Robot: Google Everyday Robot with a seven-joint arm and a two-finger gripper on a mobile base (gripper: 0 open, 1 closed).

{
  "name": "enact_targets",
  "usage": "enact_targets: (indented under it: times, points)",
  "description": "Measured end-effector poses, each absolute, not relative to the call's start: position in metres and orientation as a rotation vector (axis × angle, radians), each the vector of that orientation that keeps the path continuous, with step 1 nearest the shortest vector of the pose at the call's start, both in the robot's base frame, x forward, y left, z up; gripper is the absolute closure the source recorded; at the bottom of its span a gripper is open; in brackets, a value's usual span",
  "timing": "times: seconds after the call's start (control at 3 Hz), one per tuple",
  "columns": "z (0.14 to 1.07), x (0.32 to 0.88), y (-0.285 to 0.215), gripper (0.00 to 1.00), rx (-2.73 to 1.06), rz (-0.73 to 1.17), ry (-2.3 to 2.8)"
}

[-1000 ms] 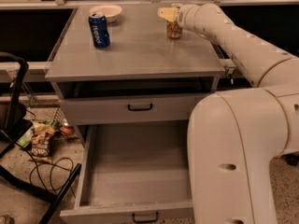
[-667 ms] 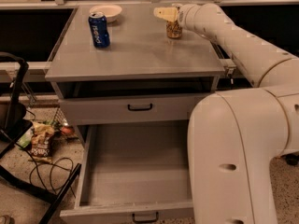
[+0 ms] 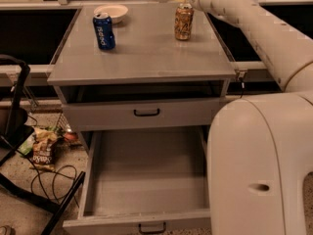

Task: Pick orange can from middle drawer and place on counter

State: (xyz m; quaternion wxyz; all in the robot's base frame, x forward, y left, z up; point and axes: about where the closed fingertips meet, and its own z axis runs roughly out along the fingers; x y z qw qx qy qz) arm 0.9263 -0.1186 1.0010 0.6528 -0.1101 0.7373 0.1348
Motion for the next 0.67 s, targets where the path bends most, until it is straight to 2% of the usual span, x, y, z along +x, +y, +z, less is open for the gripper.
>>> enact_targets:
  times: [0.33, 0.67]
  points:
    - [1.053, 0.884, -0.130, 0.00, -0.366, 0.274, 1.643]
    - [1.094, 0.816, -0.145, 0.00, -0.496, 0.241, 1.607]
